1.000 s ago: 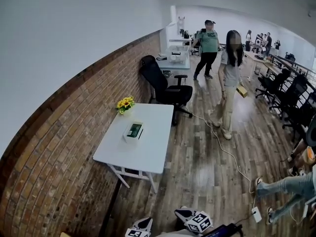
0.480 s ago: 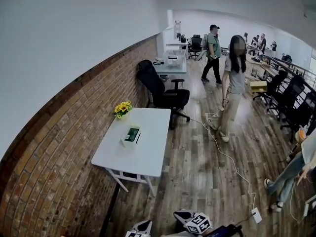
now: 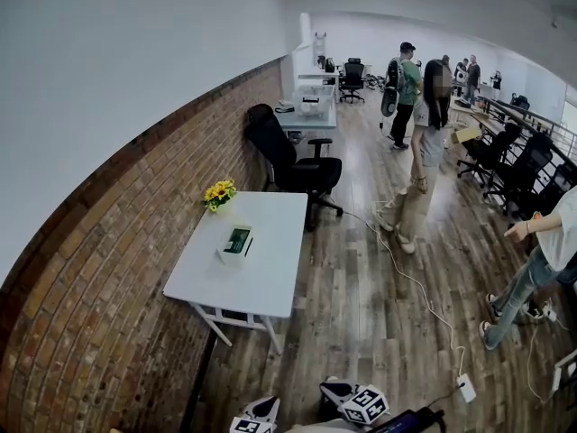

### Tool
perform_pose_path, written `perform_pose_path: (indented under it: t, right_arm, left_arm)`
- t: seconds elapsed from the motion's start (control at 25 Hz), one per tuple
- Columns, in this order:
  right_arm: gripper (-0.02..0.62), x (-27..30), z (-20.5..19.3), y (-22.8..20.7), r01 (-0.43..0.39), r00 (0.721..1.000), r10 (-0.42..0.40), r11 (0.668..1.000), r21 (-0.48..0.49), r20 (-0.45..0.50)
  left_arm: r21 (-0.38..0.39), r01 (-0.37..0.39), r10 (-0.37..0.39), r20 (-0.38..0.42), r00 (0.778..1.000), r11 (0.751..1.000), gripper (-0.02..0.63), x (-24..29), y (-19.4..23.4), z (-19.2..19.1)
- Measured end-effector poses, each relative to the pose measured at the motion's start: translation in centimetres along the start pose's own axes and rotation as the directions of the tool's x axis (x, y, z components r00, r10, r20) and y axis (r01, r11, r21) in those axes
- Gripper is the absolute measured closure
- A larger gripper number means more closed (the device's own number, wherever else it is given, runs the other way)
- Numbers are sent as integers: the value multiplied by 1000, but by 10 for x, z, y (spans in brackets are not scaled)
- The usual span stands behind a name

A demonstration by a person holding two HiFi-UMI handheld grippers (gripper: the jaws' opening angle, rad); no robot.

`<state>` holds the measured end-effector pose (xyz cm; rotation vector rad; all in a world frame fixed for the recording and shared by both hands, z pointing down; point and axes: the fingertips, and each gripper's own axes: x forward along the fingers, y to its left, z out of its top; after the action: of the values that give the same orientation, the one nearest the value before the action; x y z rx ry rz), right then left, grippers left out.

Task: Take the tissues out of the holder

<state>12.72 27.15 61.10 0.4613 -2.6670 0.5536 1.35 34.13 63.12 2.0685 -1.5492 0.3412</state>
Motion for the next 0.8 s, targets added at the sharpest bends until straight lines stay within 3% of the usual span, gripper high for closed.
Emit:
perform_pose_path:
  t: [0.8]
  right_arm:
    - [589, 27, 31, -11, -26, 1000, 26, 997, -74, 1]
  left_arm:
    - [-4, -73, 73, 56, 996, 997, 598, -10, 28, 25]
